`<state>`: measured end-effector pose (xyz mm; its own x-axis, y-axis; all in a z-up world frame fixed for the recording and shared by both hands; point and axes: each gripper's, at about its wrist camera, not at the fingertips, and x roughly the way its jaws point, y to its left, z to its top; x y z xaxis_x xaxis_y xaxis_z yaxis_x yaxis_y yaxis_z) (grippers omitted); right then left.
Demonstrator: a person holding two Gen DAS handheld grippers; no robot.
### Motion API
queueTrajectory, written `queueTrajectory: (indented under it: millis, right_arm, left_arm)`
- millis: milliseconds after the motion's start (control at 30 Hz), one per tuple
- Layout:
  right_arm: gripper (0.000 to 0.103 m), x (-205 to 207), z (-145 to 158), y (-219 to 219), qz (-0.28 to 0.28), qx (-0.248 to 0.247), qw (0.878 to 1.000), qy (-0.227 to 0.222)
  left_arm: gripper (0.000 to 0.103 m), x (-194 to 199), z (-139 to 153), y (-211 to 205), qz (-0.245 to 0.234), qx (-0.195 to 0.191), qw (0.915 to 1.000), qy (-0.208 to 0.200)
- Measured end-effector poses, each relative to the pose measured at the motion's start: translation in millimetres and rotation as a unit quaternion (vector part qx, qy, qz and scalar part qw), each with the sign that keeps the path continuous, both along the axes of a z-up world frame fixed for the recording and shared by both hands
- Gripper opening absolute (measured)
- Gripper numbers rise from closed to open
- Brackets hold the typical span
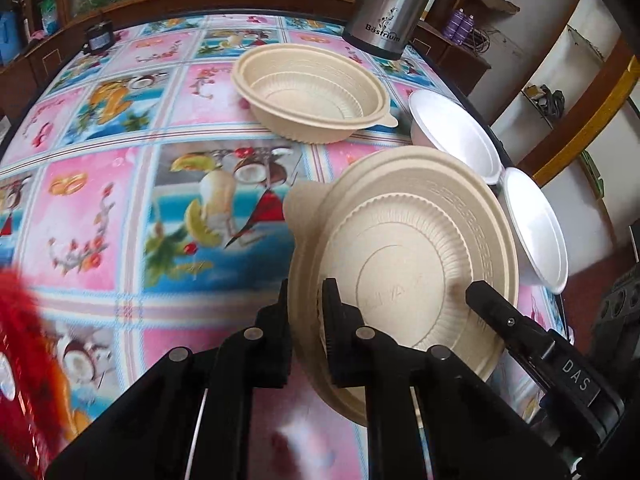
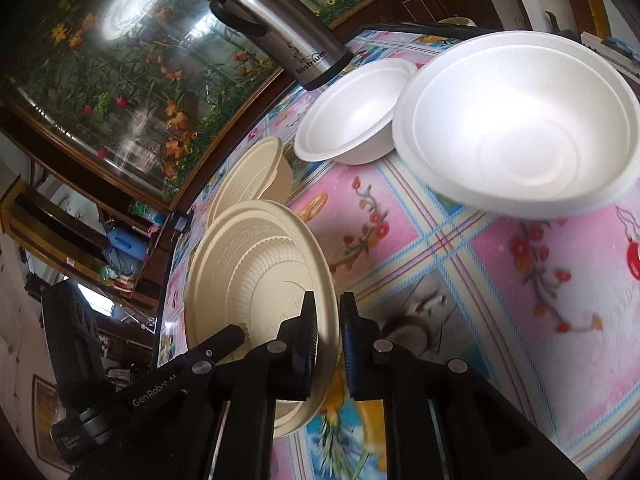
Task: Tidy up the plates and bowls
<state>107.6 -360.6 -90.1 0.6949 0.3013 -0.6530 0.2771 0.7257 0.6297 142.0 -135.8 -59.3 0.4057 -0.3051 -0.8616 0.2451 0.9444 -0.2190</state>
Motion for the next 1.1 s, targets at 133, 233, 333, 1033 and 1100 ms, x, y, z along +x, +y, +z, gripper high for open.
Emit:
queueTrajectory:
  millis: [133, 233, 333, 1033, 1100]
  right_arm:
    - [0.01, -16.7, 5.5, 10.6, 0.012, -0.003, 1.0, -0.006]
    - [0.009, -26.9, 9.7, 22.7, 0.025, -0.005, 1.0, -0.011]
    - [0.009, -33.9, 14.7, 38.5, 0.043, -0.006, 0.999, -0.017]
    - [0.009, -43.7, 42.4, 204.0, 0.204, -0.013, 0.977, -0.054]
    - [0.009, -39.0, 46.0, 224.1, 0.22, -0.013, 0.974, -0.058]
  left_arm:
    - [0.01, -23.7, 6.9, 11.7, 0.008, 0.009, 0.9998, -0.018]
    - [0.011, -38.5, 10.8, 24.8, 0.019, 0.015, 0.9992, -0.032]
    - [0.011, -55.2, 16.5, 47.2, 0.037, 0.016, 0.9981, -0.046]
    - [0.013, -122.5, 36.4, 207.1, 0.165, 0.033, 0.981, -0.097]
    - [0.013, -123.9, 38.0, 226.3, 0.181, 0.035, 0.9779, -0.098]
